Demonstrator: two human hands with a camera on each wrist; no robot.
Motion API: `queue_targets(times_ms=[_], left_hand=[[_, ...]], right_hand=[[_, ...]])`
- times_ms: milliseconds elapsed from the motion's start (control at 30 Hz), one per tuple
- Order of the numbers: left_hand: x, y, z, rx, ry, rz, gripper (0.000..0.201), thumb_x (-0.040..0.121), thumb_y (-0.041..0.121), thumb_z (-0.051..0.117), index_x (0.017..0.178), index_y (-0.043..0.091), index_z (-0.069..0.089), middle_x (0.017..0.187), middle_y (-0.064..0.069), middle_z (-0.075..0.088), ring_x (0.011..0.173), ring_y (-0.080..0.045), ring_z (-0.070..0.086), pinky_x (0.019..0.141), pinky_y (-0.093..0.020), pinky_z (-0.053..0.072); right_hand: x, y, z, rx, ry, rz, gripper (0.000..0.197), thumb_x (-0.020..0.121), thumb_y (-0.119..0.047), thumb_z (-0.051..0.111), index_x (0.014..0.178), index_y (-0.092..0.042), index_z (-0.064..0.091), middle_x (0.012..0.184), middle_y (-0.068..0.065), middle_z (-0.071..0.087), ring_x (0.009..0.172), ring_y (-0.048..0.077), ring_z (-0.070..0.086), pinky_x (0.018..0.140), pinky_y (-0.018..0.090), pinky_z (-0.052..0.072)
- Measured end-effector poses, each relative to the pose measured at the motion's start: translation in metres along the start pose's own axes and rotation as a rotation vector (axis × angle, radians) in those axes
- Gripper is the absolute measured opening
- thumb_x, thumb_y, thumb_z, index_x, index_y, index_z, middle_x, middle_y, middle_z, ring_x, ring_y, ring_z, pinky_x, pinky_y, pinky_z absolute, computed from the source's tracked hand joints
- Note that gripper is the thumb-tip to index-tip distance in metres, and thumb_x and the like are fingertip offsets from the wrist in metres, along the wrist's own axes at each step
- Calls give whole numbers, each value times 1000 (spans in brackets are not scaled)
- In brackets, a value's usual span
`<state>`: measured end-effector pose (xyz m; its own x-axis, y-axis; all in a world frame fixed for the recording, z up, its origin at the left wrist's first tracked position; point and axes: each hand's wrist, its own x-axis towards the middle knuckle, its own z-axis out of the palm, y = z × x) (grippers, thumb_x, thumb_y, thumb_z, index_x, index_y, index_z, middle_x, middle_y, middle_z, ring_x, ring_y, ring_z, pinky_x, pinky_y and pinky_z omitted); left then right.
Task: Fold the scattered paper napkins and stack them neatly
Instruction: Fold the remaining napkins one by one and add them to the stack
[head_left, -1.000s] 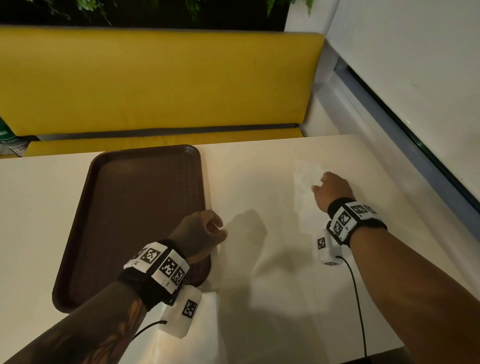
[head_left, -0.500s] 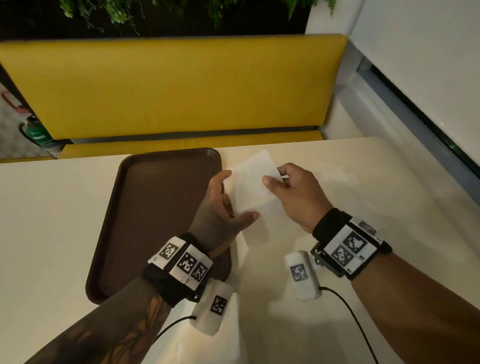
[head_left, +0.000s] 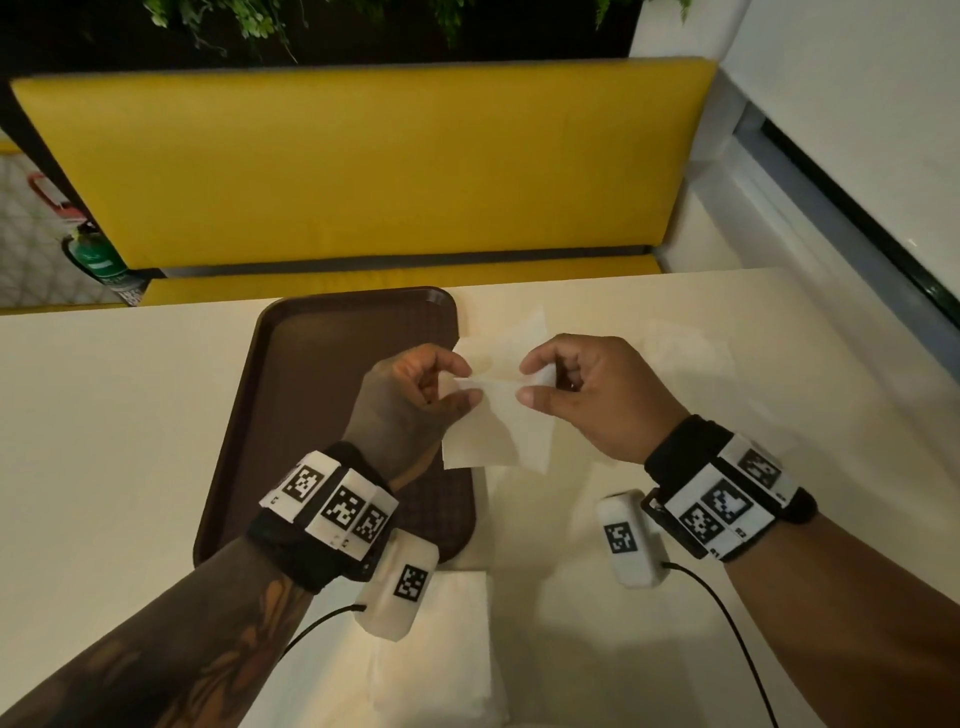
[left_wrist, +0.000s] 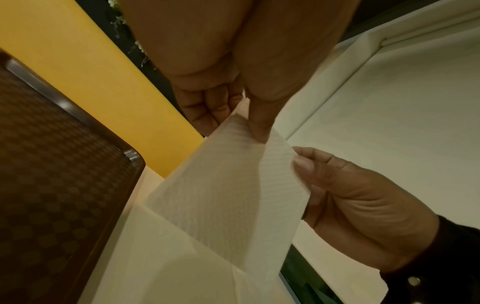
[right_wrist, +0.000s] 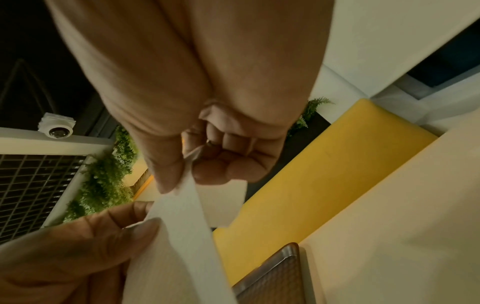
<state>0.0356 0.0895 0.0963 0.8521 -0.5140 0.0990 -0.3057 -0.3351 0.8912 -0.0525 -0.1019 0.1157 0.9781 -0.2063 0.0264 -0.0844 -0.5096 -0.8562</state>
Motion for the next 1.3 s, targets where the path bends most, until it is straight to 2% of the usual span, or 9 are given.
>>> queue_targets(times_ms=[167,267,333,433,567,733,1033,1133,1300], left_hand=[[-3,2,-1,65,30,13,15,79,22,72,85,26,59,82,9,63,73,-4,64,57,-13,54],[-4,3,-2,3,33,-18,13,79,21,72,84,22,60,87,-1,67,78,-18,68,65,-29,58],[-5,3,-4,9,39,-18,13,78,21,72,85,20,61,89,-3,67,80,-19,68,67,-32,59],[-8,3,-6,107,55,30,13,80,23,71,87,18,62,88,-2,66,74,-11,65,62,-23,58],[-10,2,-12,347,91,169,12,82,29,69,83,19,64,104,4,54,85,-11,55,71,-22,49],[-14,8,-24,66,-67,6,4,87,19,64,85,16,62,84,-11,69,75,-29,67,67,-44,58],[-35,-3,-35,-9,-176,-194,22,79,7,72,96,12,60,62,8,60,51,0,60,51,-17,53],[-53,-15,-37,106,-249,-261,24,76,10,75,88,22,59,65,7,60,54,-4,61,54,-21,54],[-85,-39,-36,205,-310,-363,25,75,12,77,86,23,58,80,-7,64,67,-21,64,62,-32,58]], right_hand=[[-1,2,3,-122,22,-65,6,87,-29,69,91,-25,67,95,1,62,85,15,56,79,33,50],[-1,1,5,-281,-14,-47,15,83,-37,71,97,-33,66,123,-8,51,117,13,40,95,32,36],[0,0,6,-334,-21,-69,9,85,-34,70,93,-30,67,128,-10,51,121,14,37,97,37,37],[0,-3,5,-265,-54,-101,5,91,-26,65,90,-20,65,102,-8,65,97,11,53,82,30,45],[-4,-7,2,-221,-64,-92,11,95,-25,60,92,-17,67,74,-7,62,66,6,53,60,18,41],[-7,-9,3,-134,-43,-51,14,95,-21,60,92,-12,70,72,-6,69,61,3,60,62,21,49],[-28,-12,23,12,-280,160,6,89,-10,67,93,-6,63,76,8,74,56,11,67,50,23,50],[-42,-7,38,14,-401,216,8,89,-9,68,92,-6,62,77,10,74,58,15,68,50,22,49],[-61,5,72,-88,-503,233,12,88,-16,69,94,-8,61,76,12,73,53,14,62,69,41,56]])
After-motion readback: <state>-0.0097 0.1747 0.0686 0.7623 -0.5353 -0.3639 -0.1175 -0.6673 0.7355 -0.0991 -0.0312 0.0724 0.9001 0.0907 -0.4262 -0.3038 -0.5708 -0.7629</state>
